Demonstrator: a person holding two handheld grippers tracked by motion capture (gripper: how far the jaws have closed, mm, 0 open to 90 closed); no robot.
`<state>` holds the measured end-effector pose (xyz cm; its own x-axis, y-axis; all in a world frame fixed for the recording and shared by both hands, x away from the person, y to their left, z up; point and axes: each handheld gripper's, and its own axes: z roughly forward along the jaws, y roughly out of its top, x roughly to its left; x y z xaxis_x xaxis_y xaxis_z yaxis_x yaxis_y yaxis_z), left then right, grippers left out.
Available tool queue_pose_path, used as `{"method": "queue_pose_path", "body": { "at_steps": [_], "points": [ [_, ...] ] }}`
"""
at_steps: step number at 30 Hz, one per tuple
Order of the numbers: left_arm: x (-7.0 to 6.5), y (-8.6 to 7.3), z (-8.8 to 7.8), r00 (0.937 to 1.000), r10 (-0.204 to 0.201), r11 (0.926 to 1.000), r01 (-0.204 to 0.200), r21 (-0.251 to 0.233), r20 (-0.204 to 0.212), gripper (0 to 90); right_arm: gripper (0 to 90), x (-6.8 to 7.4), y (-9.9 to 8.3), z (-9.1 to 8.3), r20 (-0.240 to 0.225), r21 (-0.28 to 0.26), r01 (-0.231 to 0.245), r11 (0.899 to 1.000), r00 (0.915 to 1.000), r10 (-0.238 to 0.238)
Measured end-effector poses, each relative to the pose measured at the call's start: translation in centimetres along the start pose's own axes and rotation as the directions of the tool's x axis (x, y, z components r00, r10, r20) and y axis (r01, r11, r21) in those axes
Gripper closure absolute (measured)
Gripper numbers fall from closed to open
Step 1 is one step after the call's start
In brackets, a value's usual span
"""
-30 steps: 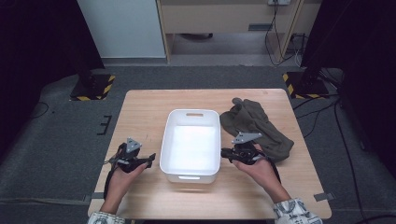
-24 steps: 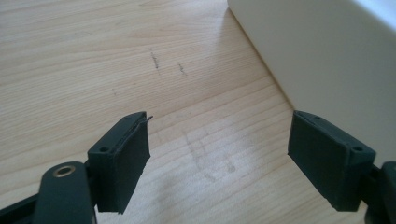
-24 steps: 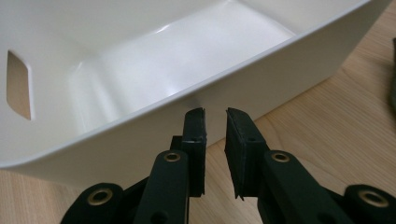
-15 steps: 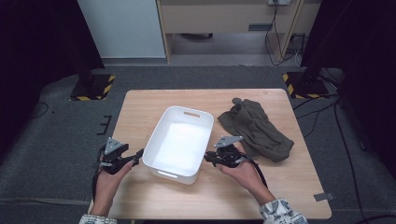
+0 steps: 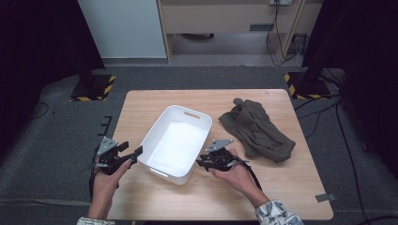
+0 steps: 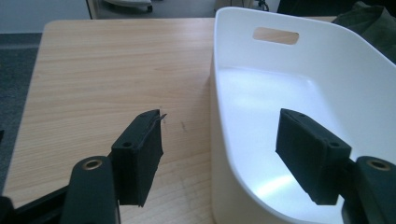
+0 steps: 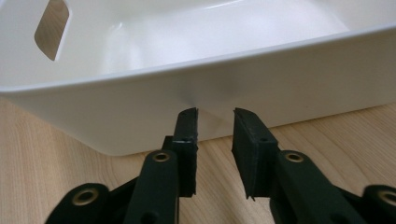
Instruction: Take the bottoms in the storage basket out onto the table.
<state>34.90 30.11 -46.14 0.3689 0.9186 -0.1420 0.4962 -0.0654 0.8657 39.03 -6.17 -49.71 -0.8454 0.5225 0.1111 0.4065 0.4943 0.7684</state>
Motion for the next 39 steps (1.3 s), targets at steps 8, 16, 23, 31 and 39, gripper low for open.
{"method": "queue_pose_path", "body": {
  "at_steps": [8, 16, 23, 31, 39],
  "points": [
    [-0.5, -0.4, 1.6, 0.9994, 0.025, 0.9989, -0.024, 0.041, -0.025, 34.3, 53.5, -0.1, -0.3, -0.3, 0.047, 0.015, 0.007, 1.000, 0.9989, -0.008],
    [-0.4, -0.8, 2.7, 0.9993, 0.034, 0.9976, -0.033, 0.061, -0.016, 44.1, 39.5, -1.3, -1.5, -2.6, 0.138, 0.003, -0.036, 0.999, 0.9898, 0.035],
    [-0.4, -1.1, 3.1, 0.9988, 0.046, 0.9955, -0.044, 0.084, -0.016, 52.2, 29.7, -3.5, -3.3, -5.1, 0.211, 0.014, -0.070, 0.997, 0.9753, 0.066],
    [-0.7, -0.9, 2.9, 0.9978, 0.061, 0.9939, -0.059, 0.093, -0.025, 72.1, 27.8, -5.2, -4.9, -7.7, 0.274, -0.079, -0.146, 0.986, 0.9479, 0.162],
    [-0.3, -0.4, 3.4, 0.9987, 0.032, 0.9958, -0.028, 0.087, -0.040, 85.3, 25.5, -5.1, -5.3, -7.8, 0.280, -0.058, -0.161, 0.985, 0.9445, 0.171]
  ]
}}
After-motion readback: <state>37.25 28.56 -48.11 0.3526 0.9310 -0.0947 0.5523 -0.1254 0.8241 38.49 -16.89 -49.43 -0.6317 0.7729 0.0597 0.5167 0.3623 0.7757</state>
